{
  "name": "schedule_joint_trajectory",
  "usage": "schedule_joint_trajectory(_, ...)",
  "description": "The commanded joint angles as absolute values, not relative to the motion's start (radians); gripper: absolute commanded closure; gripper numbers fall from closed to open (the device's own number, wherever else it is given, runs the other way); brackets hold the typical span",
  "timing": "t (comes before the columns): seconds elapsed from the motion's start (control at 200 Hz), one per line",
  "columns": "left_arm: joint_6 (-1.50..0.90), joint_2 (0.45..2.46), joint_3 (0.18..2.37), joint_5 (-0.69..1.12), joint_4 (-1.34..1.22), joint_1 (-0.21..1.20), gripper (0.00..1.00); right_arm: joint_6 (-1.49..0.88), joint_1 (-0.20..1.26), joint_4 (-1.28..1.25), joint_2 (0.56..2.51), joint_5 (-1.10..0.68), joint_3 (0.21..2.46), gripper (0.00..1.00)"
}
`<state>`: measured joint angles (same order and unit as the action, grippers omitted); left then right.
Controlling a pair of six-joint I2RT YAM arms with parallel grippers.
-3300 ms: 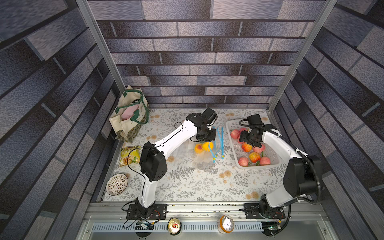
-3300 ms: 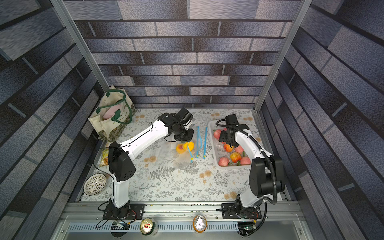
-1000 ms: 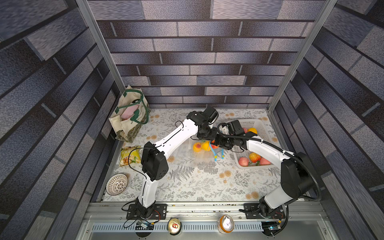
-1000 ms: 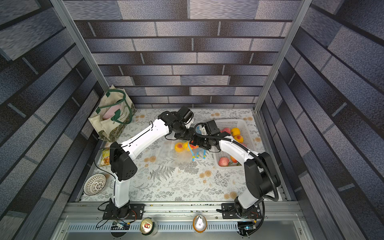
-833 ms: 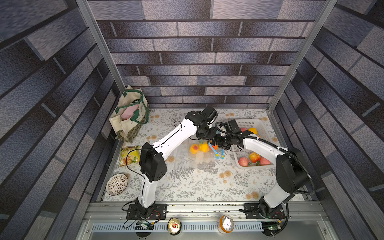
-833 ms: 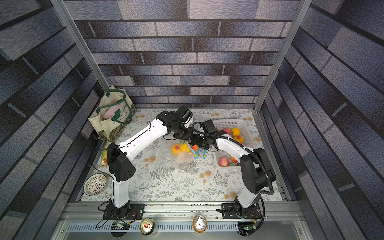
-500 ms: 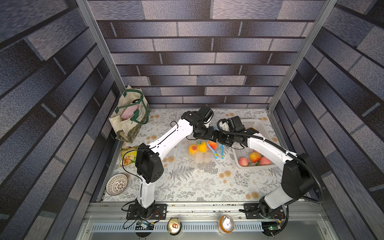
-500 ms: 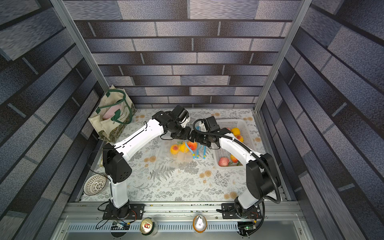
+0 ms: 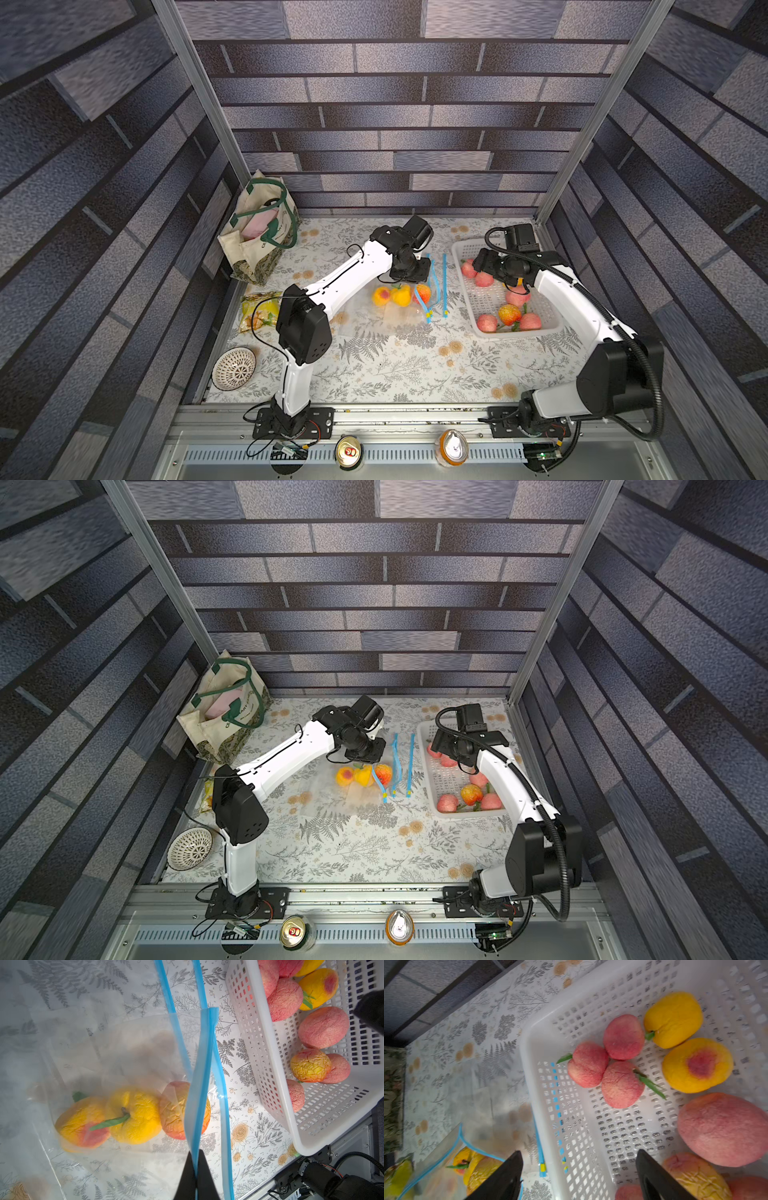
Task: Place the peach in a zip-top bag and seal the zipper
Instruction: Place the peach in the zipper food storage bag, then pick up the peach from the basket.
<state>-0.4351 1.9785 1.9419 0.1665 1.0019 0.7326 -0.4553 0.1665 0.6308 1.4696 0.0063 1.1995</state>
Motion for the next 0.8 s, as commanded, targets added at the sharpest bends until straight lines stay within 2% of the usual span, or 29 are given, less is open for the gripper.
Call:
schedule_joint_trajectory(0.0, -0.418, 1.993, 1.986, 0.148, 1.034, 0.740, 1.00, -0.418, 0.141, 0.658, 1.525, 0.129, 1.178, 0.15)
schedule_joint_trajectory(0.797, -0.429, 1.984, 1.973, 0.131, 1.040, 0.738, 1.00, -0.305, 0.105, 0.534, 1.727, 0.090, 1.176, 0.16)
